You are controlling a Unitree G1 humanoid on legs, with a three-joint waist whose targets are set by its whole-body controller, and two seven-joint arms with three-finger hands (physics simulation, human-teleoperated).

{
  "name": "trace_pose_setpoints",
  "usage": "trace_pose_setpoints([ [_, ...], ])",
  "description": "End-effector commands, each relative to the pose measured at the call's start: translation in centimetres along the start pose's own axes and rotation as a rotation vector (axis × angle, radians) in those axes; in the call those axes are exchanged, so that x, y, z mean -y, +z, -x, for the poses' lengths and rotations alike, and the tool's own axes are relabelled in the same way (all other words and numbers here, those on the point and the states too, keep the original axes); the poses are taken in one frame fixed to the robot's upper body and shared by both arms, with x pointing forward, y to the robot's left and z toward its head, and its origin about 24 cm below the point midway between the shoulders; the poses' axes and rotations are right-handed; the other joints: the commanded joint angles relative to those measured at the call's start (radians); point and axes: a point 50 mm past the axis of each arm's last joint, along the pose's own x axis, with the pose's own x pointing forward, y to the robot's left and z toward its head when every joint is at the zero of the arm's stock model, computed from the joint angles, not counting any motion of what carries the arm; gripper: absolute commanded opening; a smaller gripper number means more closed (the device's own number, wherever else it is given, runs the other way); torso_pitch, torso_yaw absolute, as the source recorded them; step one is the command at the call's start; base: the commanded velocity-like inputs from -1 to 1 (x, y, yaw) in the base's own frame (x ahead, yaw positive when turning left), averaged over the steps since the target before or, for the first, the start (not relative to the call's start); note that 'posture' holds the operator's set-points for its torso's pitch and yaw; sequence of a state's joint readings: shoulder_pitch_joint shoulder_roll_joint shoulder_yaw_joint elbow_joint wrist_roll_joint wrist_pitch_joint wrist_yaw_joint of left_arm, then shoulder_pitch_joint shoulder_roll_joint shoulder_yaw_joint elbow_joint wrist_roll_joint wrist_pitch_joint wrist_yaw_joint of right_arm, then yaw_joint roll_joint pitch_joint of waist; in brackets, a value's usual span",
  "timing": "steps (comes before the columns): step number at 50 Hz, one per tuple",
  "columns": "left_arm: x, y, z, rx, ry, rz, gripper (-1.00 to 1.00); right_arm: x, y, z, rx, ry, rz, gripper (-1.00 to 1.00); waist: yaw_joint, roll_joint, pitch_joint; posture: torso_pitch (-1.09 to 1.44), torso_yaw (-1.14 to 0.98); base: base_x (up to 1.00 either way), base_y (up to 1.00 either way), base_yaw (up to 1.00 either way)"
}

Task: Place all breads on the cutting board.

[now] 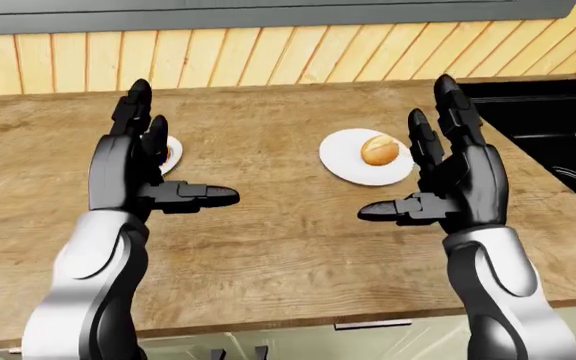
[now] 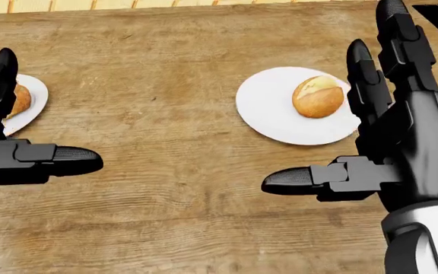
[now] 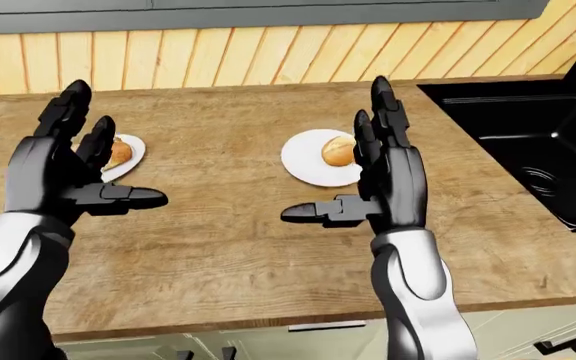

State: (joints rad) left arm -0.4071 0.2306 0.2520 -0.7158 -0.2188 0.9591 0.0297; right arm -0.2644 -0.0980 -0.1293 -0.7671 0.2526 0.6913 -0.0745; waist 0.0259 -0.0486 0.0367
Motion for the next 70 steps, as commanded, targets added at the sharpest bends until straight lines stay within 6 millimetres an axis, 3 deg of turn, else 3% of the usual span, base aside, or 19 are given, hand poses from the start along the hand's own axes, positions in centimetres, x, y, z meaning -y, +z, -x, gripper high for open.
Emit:
trace_pose_setpoints([
  [1, -0.2, 1.0, 0.0, 0.055, 0.009, -0.010, 1.00, -0.1, 0.6, 0.0, 0.044, 0.007, 0.002, 1.00, -0.009, -0.005, -0.003, 0.00, 0.00, 0.00, 0.00, 0.00],
  [2, -0.3, 1.0, 0.0, 0.055, 0.012, -0.011, 1.00, -0.1, 0.6, 0.0, 0.044, 0.007, 0.003, 1.00, -0.010, 0.022, -0.008, 0.00, 0.00, 0.00, 0.00, 0.00],
  [6, -0.5, 1.4, -0.1, 0.060, 0.020, -0.017, 1.00, -0.2, 0.6, 0.0, 0.045, 0.009, 0.005, 1.00, -0.020, 0.034, -0.034, 0.00, 0.00, 0.00, 0.00, 0.00],
  [8, -0.5, 1.6, -0.1, 0.063, 0.019, -0.019, 1.00, -0.3, 0.6, 0.1, 0.045, 0.019, -0.002, 1.00, -0.028, 0.061, -0.053, 0.00, 0.00, 0.00, 0.08, 0.00],
  [9, -0.5, 1.6, -0.1, 0.063, 0.019, -0.019, 1.00, -0.3, 0.6, 0.2, 0.045, 0.020, -0.002, 1.00, -0.013, 0.059, -0.044, 0.00, 0.00, 0.00, 0.00, 0.36],
  [12, -0.5, 1.7, 0.0, 0.064, 0.018, -0.021, 1.00, -0.2, 0.6, 0.2, 0.049, 0.020, -0.005, 1.00, -0.019, 0.091, -0.032, 0.00, 0.00, 0.00, 0.00, 0.81],
  [13, -0.5, 1.7, 0.0, 0.064, 0.017, -0.021, 1.00, -0.2, 0.6, 0.2, 0.051, 0.016, -0.004, 1.00, -0.022, 0.104, -0.029, 0.00, 0.00, 0.00, 0.00, 0.72],
  [14, -0.5, 1.7, 0.0, 0.065, 0.017, -0.022, 1.00, -0.2, 0.6, 0.2, 0.051, 0.013, -0.002, 1.00, -0.046, 0.133, -0.030, 0.00, 0.00, 0.00, 0.54, 0.00],
  [15, -0.5, 1.9, 0.0, 0.066, 0.017, -0.023, 1.00, -0.1, 0.7, 0.1, 0.054, 0.008, 0.002, 1.00, -0.032, 0.097, -0.021, 0.00, 0.00, 0.00, 0.45, 0.00],
  [16, -0.4, 2.0, -0.1, 0.067, 0.014, -0.027, 1.00, -0.1, 0.8, 0.1, 0.056, 0.003, 0.002, 1.00, -0.029, 0.084, -0.002, 0.00, 0.00, 0.00, 0.00, 0.00],
  [17, -0.4, 1.9, -0.2, 0.066, 0.013, -0.029, 1.00, 0.0, 0.9, 0.1, 0.057, 0.002, 0.002, 1.00, -0.037, 0.108, -0.016, 0.00, 0.00, 0.00, 0.00, 0.00],
  [18, -0.4, 1.9, -0.4, 0.066, 0.013, -0.032, 1.00, 0.0, 1.0, 0.2, 0.058, 0.001, 0.002, 1.00, -0.039, 0.098, -0.024, 0.00, 0.00, 0.00, 0.00, 0.00],
  [21, -0.3, 2.4, -0.9, 0.067, 0.011, -0.047, 1.00, 0.0, 1.2, 0.2, 0.061, 0.000, 0.000, 1.00, -0.040, 0.101, -0.027, 0.00, 0.00, 0.00, 0.00, 0.00],
  [32, -0.4, 5.3, -4.6, 0.053, 0.028, -0.162, 1.00, 0.3, 1.4, 0.3, 0.071, -0.008, 0.008, 1.00, -0.025, 0.061, -0.013, 0.00, 0.00, 0.00, 0.00, 0.00],
  [36, -0.7, 5.8, -7.1, 0.054, 0.050, -0.229, 1.00, 0.3, 1.2, 0.3, 0.071, -0.009, 0.005, 1.00, -0.012, 0.019, -0.015, 0.00, 0.00, 0.00, 0.00, 0.00],
  [37, -0.8, 5.8, -7.6, 0.051, 0.056, -0.236, 1.00, 0.3, 1.2, 0.3, 0.070, -0.009, 0.005, 1.00, -0.009, 0.039, -0.011, 0.00, 0.00, 0.00, 0.00, 0.00],
  [44, -2.0, 6.5, -11.1, 0.033, 0.083, -0.270, 1.00, 0.1, 1.4, 0.2, 0.072, -0.005, 0.004, 1.00, -0.013, 0.048, -0.028, 0.00, 0.00, 0.00, 0.00, 0.00],
  [59, -4.5, 5.3, -14.2, -0.074, 0.007, -0.544, 1.00, 0.0, 0.9, 0.2, 0.064, -0.006, -0.001, 1.00, -0.022, 0.051, -0.037, 0.00, 0.00, 0.00, 0.00, 0.00],
  [70, -5.5, 4.6, -16.4, -0.100, 0.031, -0.607, 1.00, -0.3, 0.5, 0.1, 0.059, -0.001, 0.000, 1.00, -0.021, 0.046, -0.044, 0.00, 0.00, 0.00, 0.00, 0.00],
])
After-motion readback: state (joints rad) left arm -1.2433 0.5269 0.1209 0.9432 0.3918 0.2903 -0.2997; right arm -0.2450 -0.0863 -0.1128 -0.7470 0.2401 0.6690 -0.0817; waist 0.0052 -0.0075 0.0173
